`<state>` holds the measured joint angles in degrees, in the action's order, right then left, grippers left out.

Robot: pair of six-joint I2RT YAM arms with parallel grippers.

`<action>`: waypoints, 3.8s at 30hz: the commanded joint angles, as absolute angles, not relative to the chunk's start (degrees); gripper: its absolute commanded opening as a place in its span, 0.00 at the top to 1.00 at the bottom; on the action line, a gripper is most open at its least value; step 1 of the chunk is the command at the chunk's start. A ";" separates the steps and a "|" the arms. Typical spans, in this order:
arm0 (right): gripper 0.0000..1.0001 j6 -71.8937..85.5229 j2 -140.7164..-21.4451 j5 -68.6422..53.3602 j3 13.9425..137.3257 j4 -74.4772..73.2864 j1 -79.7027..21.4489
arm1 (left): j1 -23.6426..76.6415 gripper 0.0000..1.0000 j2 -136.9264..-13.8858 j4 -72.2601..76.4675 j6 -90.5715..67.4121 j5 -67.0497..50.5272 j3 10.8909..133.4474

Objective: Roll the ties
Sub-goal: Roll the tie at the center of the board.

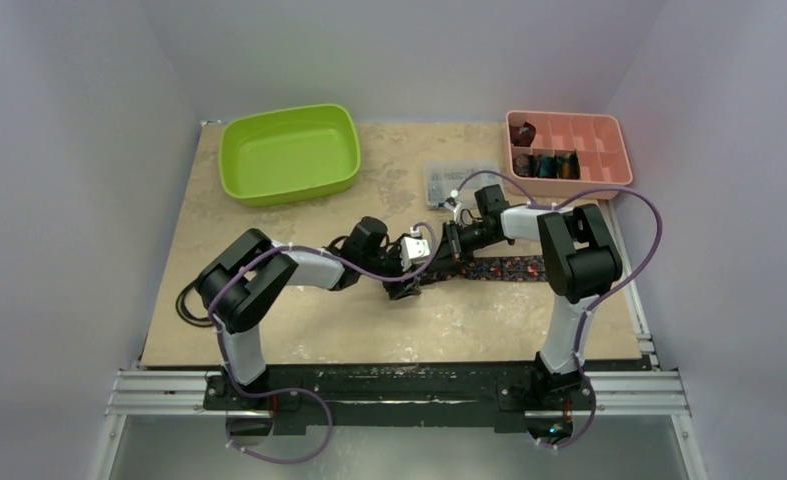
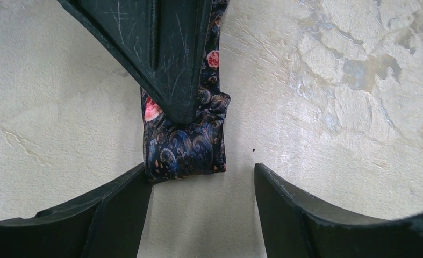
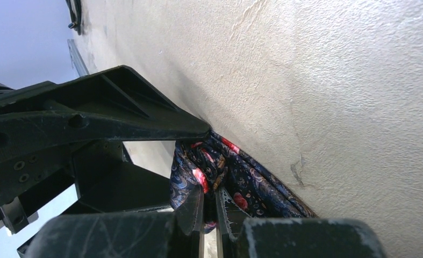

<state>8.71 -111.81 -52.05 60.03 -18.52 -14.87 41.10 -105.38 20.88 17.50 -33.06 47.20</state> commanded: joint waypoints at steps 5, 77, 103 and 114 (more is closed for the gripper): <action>1.00 5.83 -111.32 -43.02 55.66 -15.44 -15.03 | 40.09 0.26 -96.95 20.00 13.53 -29.51 43.39; 0.83 7.01 -111.99 -35.12 58.17 -17.44 -16.08 | 36.76 0.80 -100.40 15.45 20.68 -38.23 50.28; 0.52 17.66 -102.79 -53.66 56.69 -9.96 -19.36 | 40.79 0.71 -106.68 -5.52 29.51 -23.78 58.01; 0.44 23.54 -109.68 -51.11 58.71 -2.94 -20.57 | 41.49 0.69 -106.69 -5.61 28.74 -22.92 58.08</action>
